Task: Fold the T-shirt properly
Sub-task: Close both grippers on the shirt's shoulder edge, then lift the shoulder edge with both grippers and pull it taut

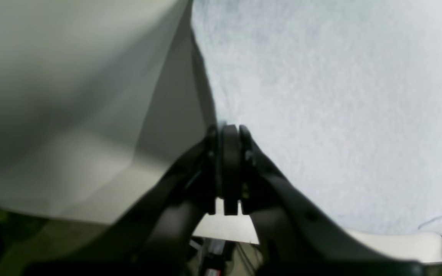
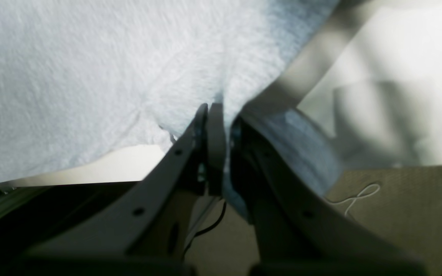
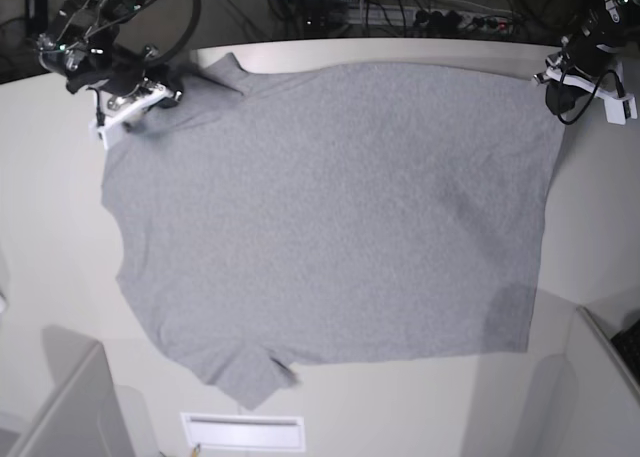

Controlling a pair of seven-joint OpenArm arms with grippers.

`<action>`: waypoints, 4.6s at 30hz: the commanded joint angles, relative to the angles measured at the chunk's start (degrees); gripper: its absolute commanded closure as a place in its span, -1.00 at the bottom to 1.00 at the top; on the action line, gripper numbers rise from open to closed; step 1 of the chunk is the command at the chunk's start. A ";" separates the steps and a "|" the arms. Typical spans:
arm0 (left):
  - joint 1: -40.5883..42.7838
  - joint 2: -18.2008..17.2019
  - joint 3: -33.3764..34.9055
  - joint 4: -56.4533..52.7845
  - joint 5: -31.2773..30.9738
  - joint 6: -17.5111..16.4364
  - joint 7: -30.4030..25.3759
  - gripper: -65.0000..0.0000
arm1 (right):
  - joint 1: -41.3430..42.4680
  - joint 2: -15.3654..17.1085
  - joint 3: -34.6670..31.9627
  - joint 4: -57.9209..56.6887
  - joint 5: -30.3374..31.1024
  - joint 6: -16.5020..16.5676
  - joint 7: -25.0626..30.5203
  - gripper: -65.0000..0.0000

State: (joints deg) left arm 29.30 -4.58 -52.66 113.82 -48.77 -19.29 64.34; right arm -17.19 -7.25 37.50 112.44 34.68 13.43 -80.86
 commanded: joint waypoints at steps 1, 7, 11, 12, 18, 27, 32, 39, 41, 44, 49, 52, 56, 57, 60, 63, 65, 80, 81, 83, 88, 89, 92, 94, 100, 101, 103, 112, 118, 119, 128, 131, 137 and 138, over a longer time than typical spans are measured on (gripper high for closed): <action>-0.24 -0.56 -0.21 1.04 -2.44 0.08 -0.82 1.00 | 1.41 0.34 0.09 1.10 1.15 -0.02 0.86 1.00; -4.11 -0.74 0.31 0.69 -2.96 2.19 -0.82 1.00 | 5.98 0.52 0.00 0.74 0.97 -0.02 0.86 1.00; -7.63 -0.83 0.40 0.69 -2.96 3.33 -0.73 1.00 | 8.27 0.61 -0.09 -0.49 0.80 -0.02 0.86 1.00; -8.51 -0.92 0.40 0.60 -2.96 4.12 -0.20 1.00 | 8.97 0.78 -0.09 -1.63 0.80 -0.02 0.86 1.00; -13.08 -0.92 0.40 -0.90 -2.52 7.73 1.73 1.00 | 13.01 0.78 -0.09 -8.05 0.71 -0.11 0.86 1.00; -17.21 -0.48 7.61 -0.98 8.99 7.73 1.55 1.00 | 19.87 2.28 -0.18 -16.66 0.71 -0.11 0.86 1.00; -19.50 -0.39 8.49 -2.92 11.72 7.64 1.47 1.00 | 21.54 4.21 -0.18 -19.12 0.62 -0.11 2.75 1.00; -22.84 0.49 8.84 -7.23 16.55 7.55 1.47 1.00 | 24.97 6.06 -0.18 -24.57 0.62 -0.11 2.66 1.00; -22.84 0.58 8.75 -6.96 16.64 7.55 1.47 1.00 | 25.41 5.88 -0.18 -25.19 0.71 -0.11 2.66 1.00; -23.28 0.58 8.84 -7.40 16.73 7.46 1.47 1.00 | 26.99 5.53 -0.18 -26.07 0.80 -0.11 3.45 1.00; -25.21 0.49 8.93 -10.66 19.37 7.46 1.47 1.00 | 30.60 5.97 -0.18 -30.64 0.62 -0.11 4.16 1.00; -25.12 0.40 8.93 -10.48 19.46 7.46 1.47 1.00 | 31.21 6.50 -0.35 -32.05 0.62 -0.11 4.33 1.00; -26.53 0.58 8.93 -11.18 19.98 7.46 1.47 1.00 | 32.18 6.59 -5.10 -33.19 -0.08 -0.11 7.06 1.00; -27.06 0.67 8.93 -11.71 20.07 7.46 1.47 1.00 | 32.53 6.59 -6.07 -33.19 -1.67 -0.11 7.85 1.00; -27.76 0.40 8.58 -14.35 20.07 7.46 1.47 1.00 | 33.50 6.32 -8.00 -33.19 -5.97 0.06 9.52 1.00; -27.50 0.40 8.49 -14.08 19.98 7.46 1.47 1.00 | 33.67 6.23 -7.74 -33.28 -6.24 0.06 9.69 1.00; -28.11 0.40 8.58 -14.17 20.07 7.46 1.38 1.00 | 33.94 6.41 -7.65 -33.54 -6.24 0.06 9.96 1.00; -33.91 0.40 8.66 -19.01 23.76 7.46 1.29 1.00 | 36.84 6.67 -7.74 -38.38 -6.24 0.24 15.85 1.00; -34.00 0.40 8.49 -19.80 23.76 7.46 1.29 1.00 | 36.93 6.67 -7.91 -38.90 -6.24 0.24 15.85 1.00; -34.00 0.32 8.40 -20.33 23.76 7.46 1.29 1.00 | 36.93 6.67 -8.18 -39.17 -6.24 0.33 15.85 1.00; -35.58 0.32 8.84 -20.85 23.76 7.46 1.29 1.00 | 38.25 6.50 -8.26 -39.52 -6.24 0.33 17.26 1.00; -36.02 0.32 8.84 -21.47 23.76 7.46 1.29 1.00 | 38.60 6.59 -8.26 -40.31 -6.24 0.33 17.17 1.00; -36.46 -1.00 8.84 -23.93 23.85 7.46 1.29 1.00 | 39.83 6.67 -8.35 -42.25 -6.32 0.42 16.99 1.00; -36.11 -1.62 8.84 -24.19 23.76 7.46 1.29 1.00 | 39.65 6.67 -10.55 -42.25 -6.32 0.50 16.90 1.00; -37.78 -2.94 8.93 -25.16 23.85 7.46 1.29 1.00 | 40.27 6.67 -16.18 -42.77 -6.32 0.50 19.89 1.00; -38.05 -3.03 8.93 -26.04 23.85 7.46 1.29 1.00 | 40.53 6.67 -16.35 -42.77 -6.32 0.50 20.16 1.00; -37.78 -3.99 8.93 -27.18 23.76 7.46 1.29 1.00 | 40.62 6.67 -16.35 -42.86 -6.32 0.50 20.07 1.00; -38.22 -4.52 17.02 -29.29 25.43 7.73 -4.42 1.00 | 41.85 8.52 -15.91 -46.99 -6.50 0.06 22.00 1.00; -39.45 -4.34 17.02 -32.11 27.28 7.55 -4.60 1.00 | 39.74 10.19 -15.74 -47.61 -6.32 -0.02 22.53 1.00; -40.07 -4.34 17.37 -32.19 27.28 7.55 -4.69 1.00 | 39.74 10.28 -15.74 -47.52 -6.32 -0.02 23.06 1.00; -42.44 -4.34 16.93 -33.51 27.54 7.73 -4.60 1.00 | 37.19 11.33 -14.51 -45.32 -6.24 0.06 23.59 0.33; -43.06 -4.34 16.93 -33.34 27.28 7.73 -4.69 0.35 | 37.01 11.16 -11.69 -42.51 -6.24 0.06 23.94 0.33; -42.62 -4.17 14.11 -28.15 27.10 7.55 -4.69 -0.74 | 32.62 9.75 -6.15 -32.40 -6.24 -0.02 25.26 0.32; -41.91 -3.90 11.57 -26.30 26.93 7.46 -4.60 -0.84 | 31.39 9.14 -4.84 -29.85 -6.24 0.06 25.34 0.32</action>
State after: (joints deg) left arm -12.21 -7.07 -40.73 86.32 -21.80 -12.14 60.71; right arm 13.21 1.52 32.71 81.67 26.98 12.82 -55.96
